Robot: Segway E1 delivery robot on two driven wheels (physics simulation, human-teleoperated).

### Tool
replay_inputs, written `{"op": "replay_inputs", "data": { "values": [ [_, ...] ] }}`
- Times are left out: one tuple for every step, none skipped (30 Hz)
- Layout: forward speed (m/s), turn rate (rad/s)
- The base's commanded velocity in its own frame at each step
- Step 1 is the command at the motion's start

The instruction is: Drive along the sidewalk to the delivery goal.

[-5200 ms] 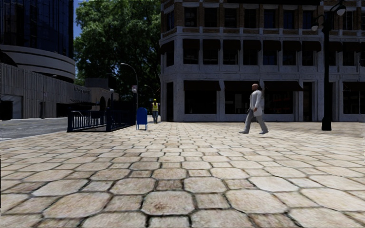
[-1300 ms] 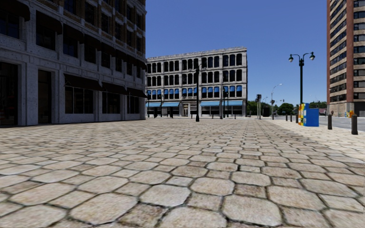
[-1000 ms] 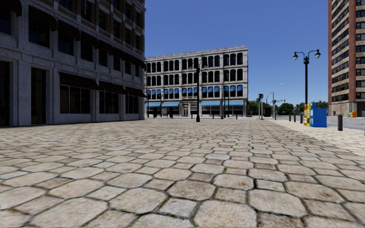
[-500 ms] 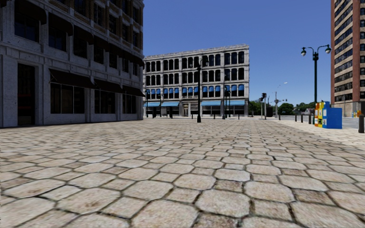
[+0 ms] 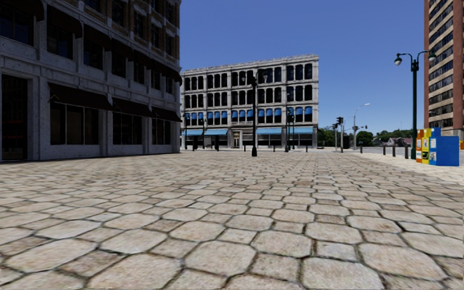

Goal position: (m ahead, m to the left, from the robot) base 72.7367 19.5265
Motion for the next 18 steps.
{"op": "replay_inputs", "data": {
  "values": [
    [2.0, 0.0],
    [2.0, 0.0],
    [2.0, 0.0],
    [2.0, 0.0],
    [2.0, 0.0],
    [2.0, 0.0],
    [2.0, 0.0],
    [2.0, -0.09],
    [2.0, -0.55],
    [2.0, -0.81],
    [2.0, -1.02],
    [2.0, -1.14],
    [2.0, -1.17],
    [2.0, -1.17],
    [2.0, -1.17],
    [2.0, -1.17],
    [2.0, -1.17],
    [2.0, -0.78]
  ]
}}
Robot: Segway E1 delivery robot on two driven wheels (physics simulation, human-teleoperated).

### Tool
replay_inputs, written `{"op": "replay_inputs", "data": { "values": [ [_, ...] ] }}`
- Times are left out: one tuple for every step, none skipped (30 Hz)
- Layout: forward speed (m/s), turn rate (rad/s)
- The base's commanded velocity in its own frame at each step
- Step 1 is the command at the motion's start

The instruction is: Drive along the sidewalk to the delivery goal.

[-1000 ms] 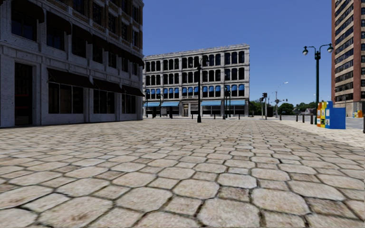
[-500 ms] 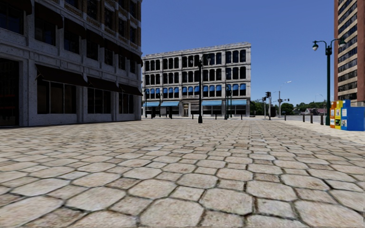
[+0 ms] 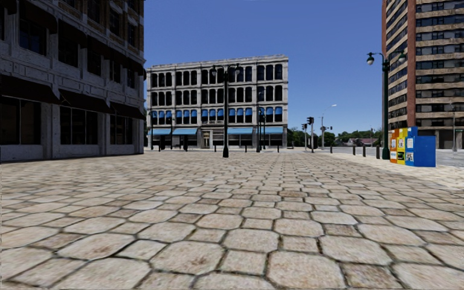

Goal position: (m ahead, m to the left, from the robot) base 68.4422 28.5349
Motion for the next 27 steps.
{"op": "replay_inputs", "data": {
  "values": [
    [2.0, -0.78],
    [2.0, -0.3],
    [2.0, -0.19],
    [2.0, -0.13],
    [2.0, -0.02],
    [2.0, -0.02],
    [2.0, 0.0],
    [2.0, 0.0],
    [2.0, 0.0],
    [2.0, 0.0],
    [2.0, 0.0],
    [2.0, 0.0],
    [2.0, 0.0],
    [2.0, 0.0],
    [2.0, 0.0],
    [2.0, 0.0],
    [2.0, 0.0],
    [2.0, 0.0],
    [2.0, 0.0],
    [2.0, 0.0],
    [2.0, 0.0],
    [2.0, 0.0],
    [2.0, -0.38],
    [2.0, -0.9],
    [2.0, -1.09],
    [2.0, -1.16],
    [2.0, -1.17]
  ]
}}
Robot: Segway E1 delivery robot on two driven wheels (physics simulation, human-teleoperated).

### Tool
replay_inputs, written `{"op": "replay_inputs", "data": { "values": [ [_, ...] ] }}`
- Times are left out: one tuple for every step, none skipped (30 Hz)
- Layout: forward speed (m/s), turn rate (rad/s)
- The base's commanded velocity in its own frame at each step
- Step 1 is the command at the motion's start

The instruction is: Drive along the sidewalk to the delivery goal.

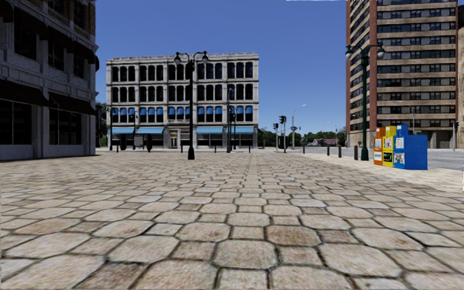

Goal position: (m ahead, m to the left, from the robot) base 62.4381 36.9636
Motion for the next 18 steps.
{"op": "replay_inputs", "data": {
  "values": [
    [2.0, -1.17],
    [2.0, 0.0],
    [2.0, 0.0],
    [2.0, 0.0],
    [2.0, 0.0],
    [2.0, 0.0],
    [2.0, 0.0],
    [2.0, 0.0],
    [2.0, 0.0],
    [2.0, 0.0],
    [2.0, 0.0],
    [2.0, 0.0],
    [2.0, 0.0],
    [2.0, 0.0],
    [2.0, 0.0],
    [2.0, 0.0],
    [2.0, 0.0],
    [2.0, 0.0]
  ]
}}
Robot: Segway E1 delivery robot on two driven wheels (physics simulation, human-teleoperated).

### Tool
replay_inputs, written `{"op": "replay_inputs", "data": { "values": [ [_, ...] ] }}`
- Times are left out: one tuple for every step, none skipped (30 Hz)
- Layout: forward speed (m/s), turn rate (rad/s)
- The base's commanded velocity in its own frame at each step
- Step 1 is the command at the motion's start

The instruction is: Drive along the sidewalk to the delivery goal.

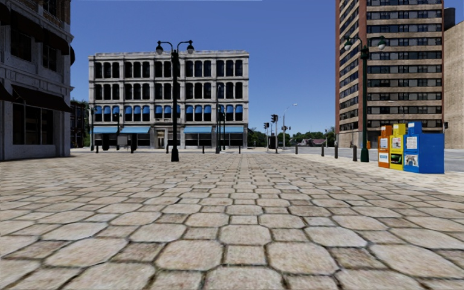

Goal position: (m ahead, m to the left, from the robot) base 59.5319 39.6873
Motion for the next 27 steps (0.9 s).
{"op": "replay_inputs", "data": {
  "values": [
    [2.0, 0.0],
    [2.0, 0.0],
    [2.0, 0.0],
    [2.0, -0.44],
    [2.0, -0.86],
    [2.0, -0.96],
    [2.0, -0.96],
    [2.0, -0.95],
    [2.0, -0.13],
    [2.0, 0.0],
    [2.0, 0.0],
    [2.0, 0.0],
    [2.0, 0.0],
    [2.0, 0.0],
    [2.0, 0.0],
    [2.0, 0.0],
    [2.0, 0.0],
    [2.0, 0.0],
    [2.0, 0.0],
    [2.0, 0.0],
    [2.0, 0.0],
    [2.0, 0.0],
    [2.0, 0.0],
    [2.0, 0.0],
    [2.0, 0.0],
    [2.0, 0.0],
    [2.0, 0.0]
  ]
}}
